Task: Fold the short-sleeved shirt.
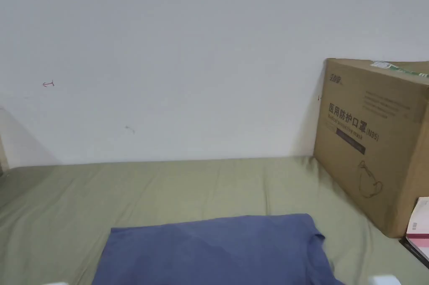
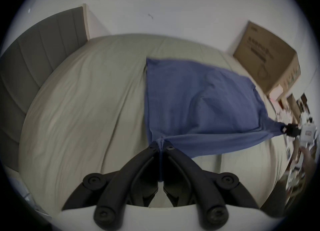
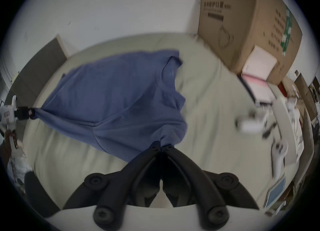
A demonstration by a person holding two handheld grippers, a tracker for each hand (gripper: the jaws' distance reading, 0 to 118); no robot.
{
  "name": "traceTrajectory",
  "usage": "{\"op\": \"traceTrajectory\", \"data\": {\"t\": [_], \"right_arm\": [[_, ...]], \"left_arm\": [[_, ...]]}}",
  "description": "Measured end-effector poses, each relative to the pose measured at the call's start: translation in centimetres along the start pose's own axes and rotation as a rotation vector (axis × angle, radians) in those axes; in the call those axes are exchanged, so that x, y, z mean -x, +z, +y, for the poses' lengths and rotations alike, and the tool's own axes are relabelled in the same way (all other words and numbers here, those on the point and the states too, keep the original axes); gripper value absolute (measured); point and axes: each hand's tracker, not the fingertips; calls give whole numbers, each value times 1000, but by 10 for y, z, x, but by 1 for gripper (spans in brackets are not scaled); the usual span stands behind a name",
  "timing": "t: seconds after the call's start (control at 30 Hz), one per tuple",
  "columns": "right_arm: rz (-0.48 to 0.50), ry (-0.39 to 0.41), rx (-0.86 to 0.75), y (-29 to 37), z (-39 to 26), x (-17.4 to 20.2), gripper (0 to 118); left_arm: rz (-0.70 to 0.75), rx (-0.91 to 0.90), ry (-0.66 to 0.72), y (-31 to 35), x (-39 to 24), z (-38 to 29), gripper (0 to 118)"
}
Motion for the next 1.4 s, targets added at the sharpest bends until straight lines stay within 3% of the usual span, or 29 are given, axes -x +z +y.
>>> {"op": "traceTrajectory", "data": {"t": [0.3,0.57,0.73,0.77,0.83,0.87,0.9,1.03,1.17,1.33,1.4], "right_arm": [[110,-40,111,76,-122,-16,0],[135,-17,131,88,-159,-12,0],[135,-66,123,89,-163,-12,5],[133,-79,123,90,-163,-12,17],[125,-96,127,90,-163,-15,71],[116,-107,130,90,-164,-15,94],[110,-126,131,91,-166,-16,107],[100,-152,123,98,-168,-8,107],[59,-47,12,123,-152,16,107],[188,16,-312,177,-119,54,107],[226,14,-541,199,-116,72,105]], "left_arm": [[-81,77,-91,76,6,-112,2],[-92,103,-116,104,15,-153,2],[-102,104,-133,115,14,-159,6],[-102,100,-133,117,13,-159,16],[-74,100,-143,118,12,-159,79],[-68,102,-145,118,13,-160,104],[-67,103,-142,116,15,-163,111],[-129,114,-38,121,20,-166,108],[-157,12,-28,147,10,-148,108],[-126,-308,-56,202,-24,-113,105],[-132,-479,-62,221,-41,-112,91]]}}
